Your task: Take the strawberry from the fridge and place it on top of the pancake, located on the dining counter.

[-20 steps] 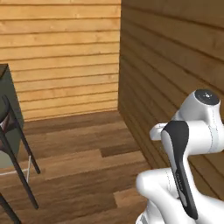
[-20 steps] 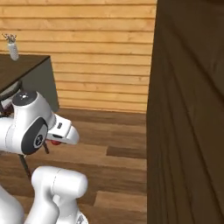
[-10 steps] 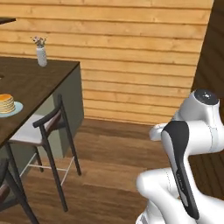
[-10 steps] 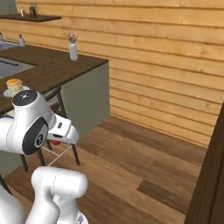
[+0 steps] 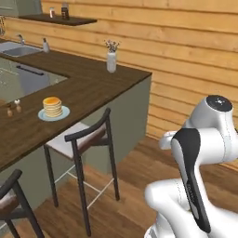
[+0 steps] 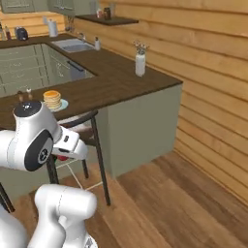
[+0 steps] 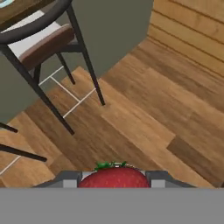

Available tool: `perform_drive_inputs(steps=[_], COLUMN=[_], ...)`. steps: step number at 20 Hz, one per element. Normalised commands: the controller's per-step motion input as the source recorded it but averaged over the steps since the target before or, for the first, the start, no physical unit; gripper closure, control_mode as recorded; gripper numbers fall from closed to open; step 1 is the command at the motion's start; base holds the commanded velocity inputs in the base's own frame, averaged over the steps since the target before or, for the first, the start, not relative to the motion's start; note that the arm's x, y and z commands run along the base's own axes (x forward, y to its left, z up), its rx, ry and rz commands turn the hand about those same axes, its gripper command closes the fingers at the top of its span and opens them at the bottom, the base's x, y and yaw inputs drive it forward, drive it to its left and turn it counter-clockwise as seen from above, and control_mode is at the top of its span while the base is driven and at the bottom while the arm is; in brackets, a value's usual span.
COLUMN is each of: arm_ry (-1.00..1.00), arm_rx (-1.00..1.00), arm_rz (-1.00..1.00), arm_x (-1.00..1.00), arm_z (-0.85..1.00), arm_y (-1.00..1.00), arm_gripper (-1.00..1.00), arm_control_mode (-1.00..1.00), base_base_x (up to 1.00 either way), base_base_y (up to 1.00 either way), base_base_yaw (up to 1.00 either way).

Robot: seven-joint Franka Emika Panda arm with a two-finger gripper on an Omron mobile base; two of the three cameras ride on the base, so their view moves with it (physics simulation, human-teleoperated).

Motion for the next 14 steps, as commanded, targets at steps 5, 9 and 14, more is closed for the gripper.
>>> perform_drive_inputs(steps=[5, 9, 14], arm_ry=[0.0, 0.0, 0.0], arm_rx=[0.0, 0.0, 0.0], arm_rz=[0.0, 0.0, 0.0], arm_x=[0.0, 0.0, 0.0], arm_z=[0.0, 0.0, 0.0], arm_y=[0.0, 0.0, 0.0], arm_gripper=[1.0, 1.0, 1.0], arm_control_mode=[1.0, 1.0, 1.0], base_base_x=[0.97, 0.76, 0.54], base_base_y=[-0.32, -0.43, -0.63], base_base_yaw=[0.83, 0.83, 0.6])
